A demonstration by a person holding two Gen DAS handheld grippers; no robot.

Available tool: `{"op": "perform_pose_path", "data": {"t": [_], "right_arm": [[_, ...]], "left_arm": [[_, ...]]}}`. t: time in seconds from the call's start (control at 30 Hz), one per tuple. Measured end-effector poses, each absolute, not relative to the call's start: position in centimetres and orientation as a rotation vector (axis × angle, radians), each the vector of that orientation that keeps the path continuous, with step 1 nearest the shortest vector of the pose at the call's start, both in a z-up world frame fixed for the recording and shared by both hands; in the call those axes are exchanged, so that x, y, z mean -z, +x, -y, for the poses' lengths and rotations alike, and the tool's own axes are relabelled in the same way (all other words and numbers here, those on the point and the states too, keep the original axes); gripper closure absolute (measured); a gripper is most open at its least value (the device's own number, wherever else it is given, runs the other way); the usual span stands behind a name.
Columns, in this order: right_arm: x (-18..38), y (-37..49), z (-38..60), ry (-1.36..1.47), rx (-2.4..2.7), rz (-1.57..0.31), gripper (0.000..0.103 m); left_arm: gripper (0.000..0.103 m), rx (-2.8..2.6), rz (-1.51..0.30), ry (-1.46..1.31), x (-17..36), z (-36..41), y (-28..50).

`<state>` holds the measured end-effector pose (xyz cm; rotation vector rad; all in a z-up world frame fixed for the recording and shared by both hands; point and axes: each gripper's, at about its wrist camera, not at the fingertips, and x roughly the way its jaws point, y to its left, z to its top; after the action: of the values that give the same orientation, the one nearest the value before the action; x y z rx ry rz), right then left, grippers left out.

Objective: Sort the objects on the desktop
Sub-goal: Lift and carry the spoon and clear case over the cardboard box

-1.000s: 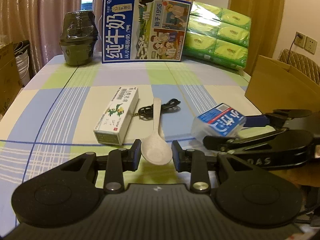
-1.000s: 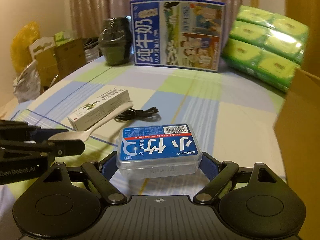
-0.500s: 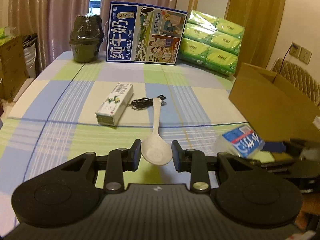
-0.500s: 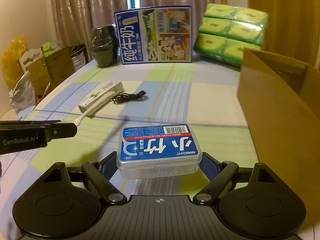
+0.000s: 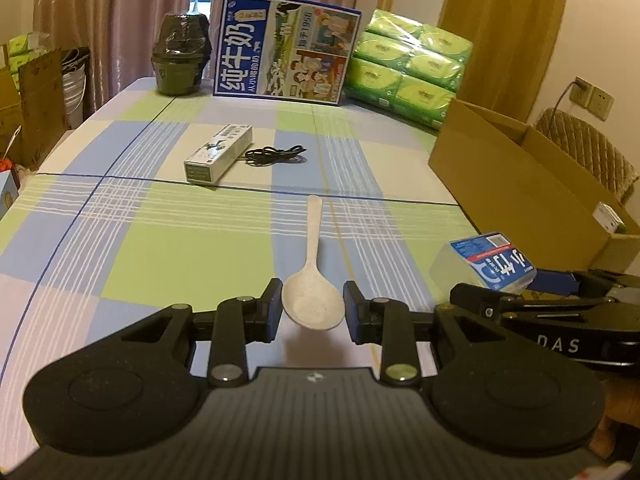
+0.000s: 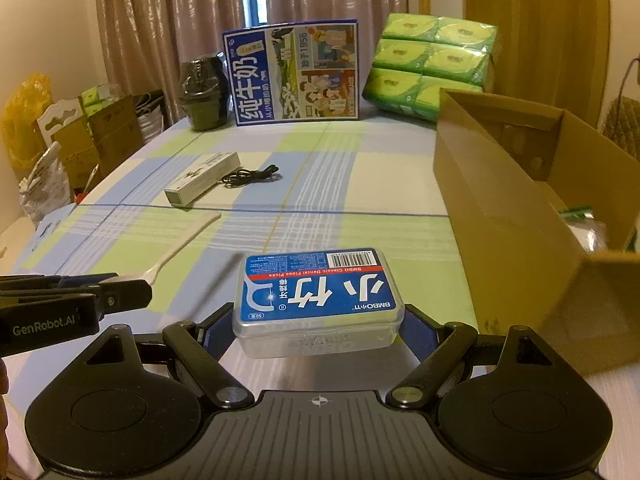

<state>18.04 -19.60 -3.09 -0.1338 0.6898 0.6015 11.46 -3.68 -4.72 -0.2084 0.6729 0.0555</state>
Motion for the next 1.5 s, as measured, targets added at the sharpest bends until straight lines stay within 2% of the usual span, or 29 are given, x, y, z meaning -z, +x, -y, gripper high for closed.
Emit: {"op": "perform_pose_path", "data": {"t": [0.87, 1.5], "right_arm": [[-3.2, 14.3, 25.5, -0.051, -0.519, -0.616, 0.020], [-9.1, 18.3, 34.2, -0.018, -0.380, -0.504, 0.020]], "left_arm": [[0.076, 0.009, -0.593, -0.197, -1.4, 9.2, 7.7], [0.076, 0.182, -0.541, -0.159, -6.0, 18.2, 12.0]]}}
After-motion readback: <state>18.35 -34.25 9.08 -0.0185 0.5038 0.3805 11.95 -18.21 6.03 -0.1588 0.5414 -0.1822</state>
